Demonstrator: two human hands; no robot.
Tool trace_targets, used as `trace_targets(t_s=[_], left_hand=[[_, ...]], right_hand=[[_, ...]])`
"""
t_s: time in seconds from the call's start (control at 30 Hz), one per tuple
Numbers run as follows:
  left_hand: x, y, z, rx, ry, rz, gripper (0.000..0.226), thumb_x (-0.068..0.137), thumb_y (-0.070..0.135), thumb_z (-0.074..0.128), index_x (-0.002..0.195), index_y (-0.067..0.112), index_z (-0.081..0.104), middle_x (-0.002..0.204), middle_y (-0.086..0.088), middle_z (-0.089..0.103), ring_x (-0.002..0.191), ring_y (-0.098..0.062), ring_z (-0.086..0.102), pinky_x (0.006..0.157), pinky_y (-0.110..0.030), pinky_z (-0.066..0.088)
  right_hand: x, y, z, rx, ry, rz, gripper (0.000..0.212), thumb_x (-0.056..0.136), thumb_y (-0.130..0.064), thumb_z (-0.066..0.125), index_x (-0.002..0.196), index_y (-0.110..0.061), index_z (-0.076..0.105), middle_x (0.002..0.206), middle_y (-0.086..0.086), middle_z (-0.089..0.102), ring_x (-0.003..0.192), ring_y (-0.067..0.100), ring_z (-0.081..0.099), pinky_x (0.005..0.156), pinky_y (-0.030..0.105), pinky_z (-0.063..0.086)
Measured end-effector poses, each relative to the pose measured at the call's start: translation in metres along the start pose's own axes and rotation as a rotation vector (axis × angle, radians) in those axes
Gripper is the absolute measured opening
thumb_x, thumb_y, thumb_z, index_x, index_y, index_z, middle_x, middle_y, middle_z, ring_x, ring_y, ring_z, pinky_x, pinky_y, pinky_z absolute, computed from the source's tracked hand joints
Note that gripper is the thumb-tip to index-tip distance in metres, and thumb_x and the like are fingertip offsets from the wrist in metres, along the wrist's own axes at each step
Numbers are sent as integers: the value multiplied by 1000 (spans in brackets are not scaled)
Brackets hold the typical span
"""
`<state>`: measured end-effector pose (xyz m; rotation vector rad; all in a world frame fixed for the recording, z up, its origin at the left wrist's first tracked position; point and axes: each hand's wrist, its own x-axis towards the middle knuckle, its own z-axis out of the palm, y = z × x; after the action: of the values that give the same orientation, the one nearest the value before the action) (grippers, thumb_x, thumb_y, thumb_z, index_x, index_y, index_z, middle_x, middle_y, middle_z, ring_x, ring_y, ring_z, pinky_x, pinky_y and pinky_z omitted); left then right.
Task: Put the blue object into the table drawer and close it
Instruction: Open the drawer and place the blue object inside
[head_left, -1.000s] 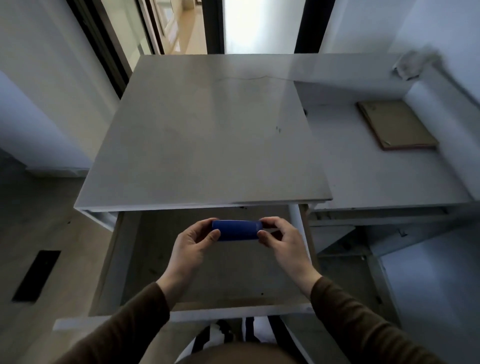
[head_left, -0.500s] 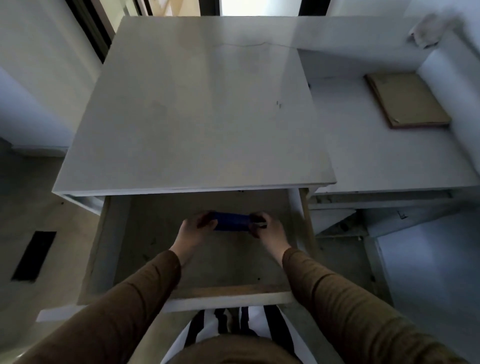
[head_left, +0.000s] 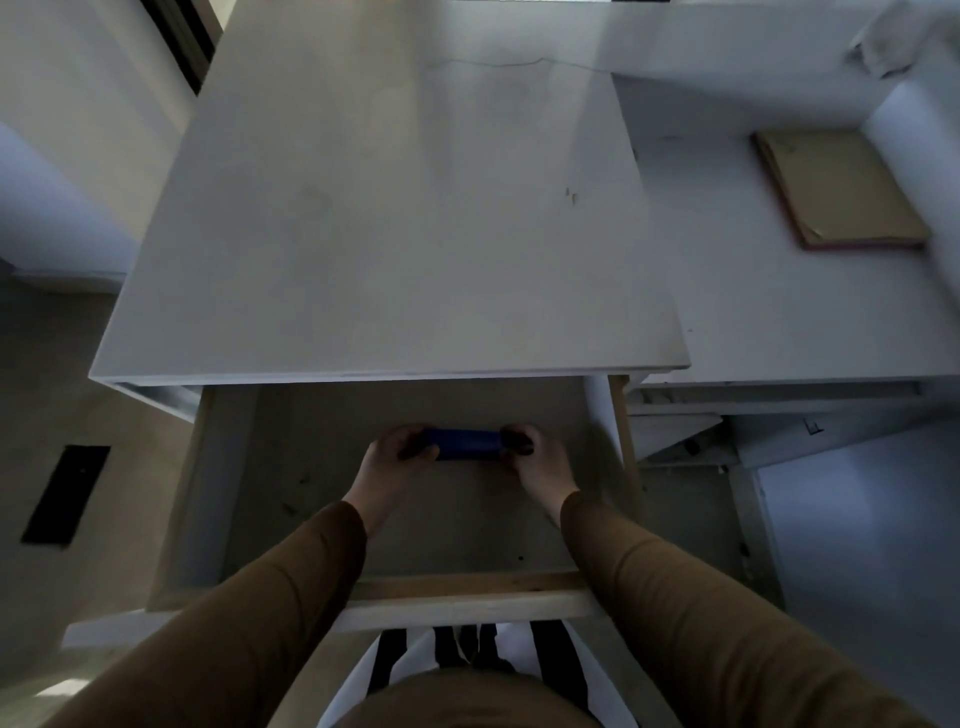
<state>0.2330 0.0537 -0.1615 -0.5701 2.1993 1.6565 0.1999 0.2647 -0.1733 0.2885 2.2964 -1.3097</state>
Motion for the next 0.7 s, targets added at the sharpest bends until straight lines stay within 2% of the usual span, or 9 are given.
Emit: trace_targets(t_s=[0.13,0.27,0.37,0.43,0.47,0.57,0.7], left_hand=[[1,-3,-1,0,-11,4,34,90,10,68,124,9,65,115,-8,69,105,-21,65,98,-35,51],[1,-4,-2,-9,-28,12,33,90,12,69,123,14,65,111,-4,70,101,-15,66,94,-29,52],[3,-5,-3,-25,-44,20,30,90,9,69,118,20,65,105,4,70,99,-16,66,81,-12,53],[6,-6,-5,-14,-55,18,38,89,7,69,127,13,63,115,-3,68,105,-18,64,75,-4,49],[7,-6,-8,-4,-70,13,45,89,7,69,133,10,60,121,-5,66,109,-18,63,77,-4,48],[5,-1,-18,53,-151,-15,62,88,13,73,145,13,49,140,-8,57,123,-16,56,94,-17,44],[-13,13,-38,405,-265,66,84,81,45,75,152,36,32,159,4,35,140,-20,40,107,-29,35]], right_hand=[[-1,1,0,2,2,-1,33,97,-10,59,129,-14,64,128,10,67,118,24,61,101,34,48],[-2,1,0,-7,-11,-1,32,97,-10,59,129,-13,63,128,10,67,119,24,61,101,33,48],[-2,-1,-1,3,-26,15,35,98,-11,59,133,-14,61,131,10,66,121,24,60,104,35,48],[-2,-2,-3,-4,-52,17,37,99,-12,57,135,-15,59,133,10,64,123,25,59,104,34,47],[-3,-3,-4,-8,-70,21,39,99,-13,58,137,-15,57,135,10,63,125,26,59,104,34,47],[-9,-4,-12,-7,-108,44,53,95,-19,65,145,-14,49,144,12,56,128,27,56,107,42,49],[-30,-9,-31,-212,-125,-66,63,91,-37,69,147,-26,44,147,4,52,116,14,56,89,27,46]])
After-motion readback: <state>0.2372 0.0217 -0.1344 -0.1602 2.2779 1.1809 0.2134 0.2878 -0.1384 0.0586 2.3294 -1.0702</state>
